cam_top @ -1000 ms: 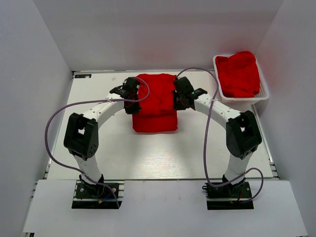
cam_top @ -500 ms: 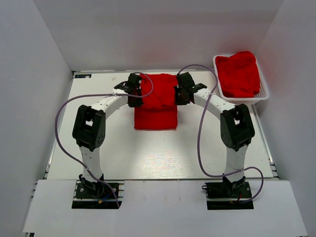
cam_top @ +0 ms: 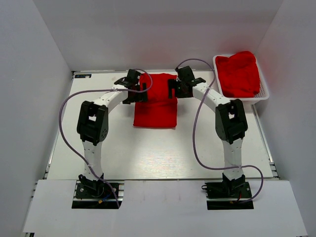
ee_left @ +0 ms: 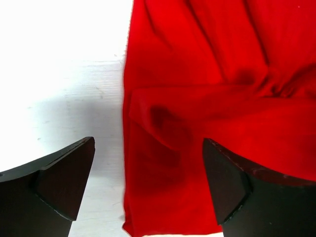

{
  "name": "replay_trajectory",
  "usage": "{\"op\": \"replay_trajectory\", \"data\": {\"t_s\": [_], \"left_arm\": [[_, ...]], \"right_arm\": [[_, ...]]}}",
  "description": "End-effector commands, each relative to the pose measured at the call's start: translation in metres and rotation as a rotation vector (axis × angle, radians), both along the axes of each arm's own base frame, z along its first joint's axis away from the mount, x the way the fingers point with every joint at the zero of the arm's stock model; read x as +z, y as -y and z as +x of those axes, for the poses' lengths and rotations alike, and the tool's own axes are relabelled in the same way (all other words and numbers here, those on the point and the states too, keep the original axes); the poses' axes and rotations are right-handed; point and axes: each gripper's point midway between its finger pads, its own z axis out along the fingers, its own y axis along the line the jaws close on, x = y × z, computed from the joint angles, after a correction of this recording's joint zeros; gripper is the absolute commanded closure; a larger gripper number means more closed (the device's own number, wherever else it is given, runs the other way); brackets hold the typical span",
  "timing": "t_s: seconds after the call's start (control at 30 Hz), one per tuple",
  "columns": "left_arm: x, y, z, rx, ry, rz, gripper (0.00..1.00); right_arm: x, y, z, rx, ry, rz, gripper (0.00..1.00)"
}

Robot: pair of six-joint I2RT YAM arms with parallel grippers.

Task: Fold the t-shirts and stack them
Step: Fold the tshirt

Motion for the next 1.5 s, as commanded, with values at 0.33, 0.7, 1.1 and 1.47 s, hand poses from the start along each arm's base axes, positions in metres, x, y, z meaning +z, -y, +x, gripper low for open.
{"op": "replay_trajectory", "data": {"t_s": [0.33,0.7,1.1,1.47], "left_arm": [[0.098,-0.03,-0.063,0.036,0.106,-0.073,0.0],[0.05,-0.04,-0.15,0.018,-0.008,-0.113,0.0],[-0.005,-0.028,-0.134,-0.006,-0.081,-0.108,0.0],[-0.047,-0.018,-0.13,-0.034,-0.126,-0.11,0.21]], "right_arm": [[0.059,0.018,-0.074,0.055,0.013,0.085,0.1],[0.017,0.025,-0.173,0.109,-0.091,0.144,0.1],[-0.004,0.0,-0.155,0.059,-0.095,0.148,0.1],[-0.047,-0.01,-0.14,0.005,-0.15,0.109,0.19]]}}
